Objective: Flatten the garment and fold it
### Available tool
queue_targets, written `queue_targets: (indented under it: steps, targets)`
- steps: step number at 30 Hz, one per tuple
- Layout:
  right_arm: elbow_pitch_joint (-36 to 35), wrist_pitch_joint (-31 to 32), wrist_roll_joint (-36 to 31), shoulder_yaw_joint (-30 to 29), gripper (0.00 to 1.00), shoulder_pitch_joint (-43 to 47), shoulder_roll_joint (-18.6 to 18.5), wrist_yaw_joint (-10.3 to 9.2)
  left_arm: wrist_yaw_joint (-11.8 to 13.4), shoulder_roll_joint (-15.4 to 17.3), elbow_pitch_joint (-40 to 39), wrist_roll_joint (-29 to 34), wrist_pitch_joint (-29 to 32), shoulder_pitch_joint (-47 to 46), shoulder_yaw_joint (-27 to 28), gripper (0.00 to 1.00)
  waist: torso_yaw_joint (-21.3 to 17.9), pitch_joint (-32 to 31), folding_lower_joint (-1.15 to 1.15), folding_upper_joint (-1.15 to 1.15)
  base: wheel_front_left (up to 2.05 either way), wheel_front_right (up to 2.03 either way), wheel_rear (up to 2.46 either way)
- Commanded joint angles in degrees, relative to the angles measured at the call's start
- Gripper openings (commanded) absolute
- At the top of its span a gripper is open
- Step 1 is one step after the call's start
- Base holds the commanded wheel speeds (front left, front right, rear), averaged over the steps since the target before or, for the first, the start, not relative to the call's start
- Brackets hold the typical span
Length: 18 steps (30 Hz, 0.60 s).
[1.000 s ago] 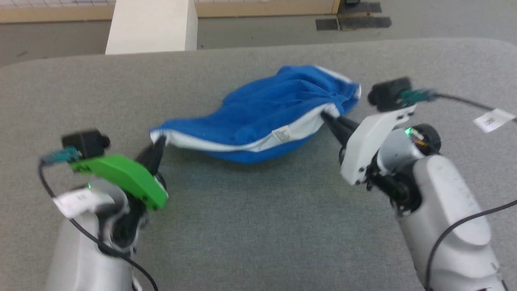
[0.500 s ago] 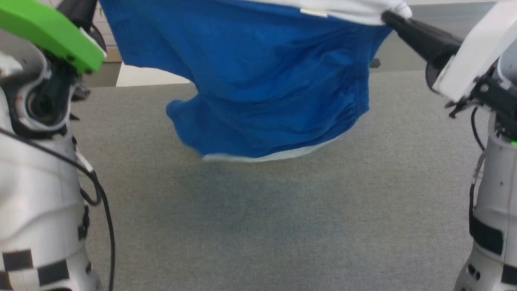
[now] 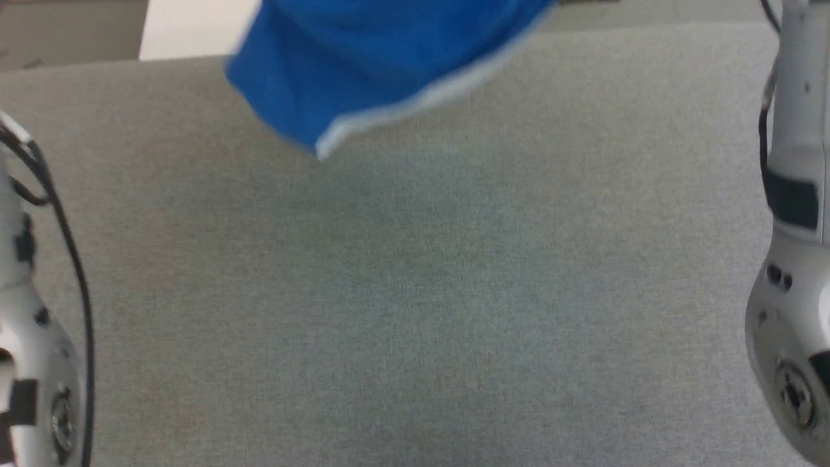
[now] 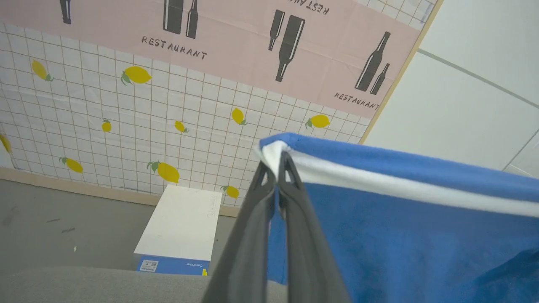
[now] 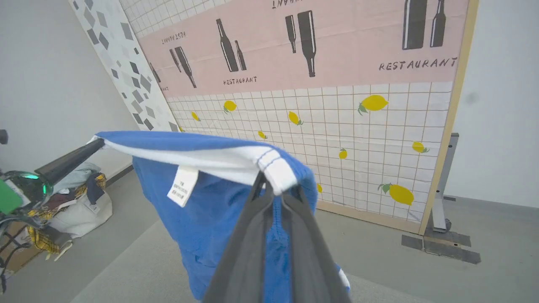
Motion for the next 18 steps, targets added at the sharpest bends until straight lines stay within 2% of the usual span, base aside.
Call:
queue_targets:
  steps: [1, 5, 9, 14, 18]
  targets:
    - [2.1, -3.3, -1.3, 0.0, 0.00, -2.7, -0.8, -0.13, -0.2, 2.0, 1.2, 1.1, -1.8, -1.8, 0.9, 0.00, -1.3, 6.1, 0.00, 0.00, 0.00, 0.00, 0.00]
    - [9.2, -11.2, -3.2, 2.2, 0.00, -8.4, -0.8, -0.13, -1.9, 2.7, 4.4, 0.2, -6.0, -5.4, 2.3, 0.00, -1.1, 8.6, 0.00, 0.00, 0.00, 0.00, 0.00]
    - [14.8, -16.2, -3.0, 4.0, 0.00, -9.2, -0.8, -0.13, -4.3, 2.4, 7.2, -0.3, -9.0, -4.9, 1.7, 0.00, -0.1, 9.6, 0.00, 0.00, 0.00, 0.00, 0.00]
    - [18.8, -19.4, -1.1, 6.3, 0.00, -4.3, -0.8, -0.13, -6.8, 1.2, 8.7, -1.6, -13.7, 0.5, 0.2, 0.00, 1.2, 9.3, 0.00, 0.00, 0.00, 0.00, 0.00]
    - [18.0, -20.5, 1.0, 9.0, 0.00, 4.2, -0.8, -0.13, -7.6, 0.1, 8.6, -3.3, -17.5, 8.3, -1.3, 0.00, 1.8, 7.4, 0.00, 0.00, 0.00, 0.00, 0.00]
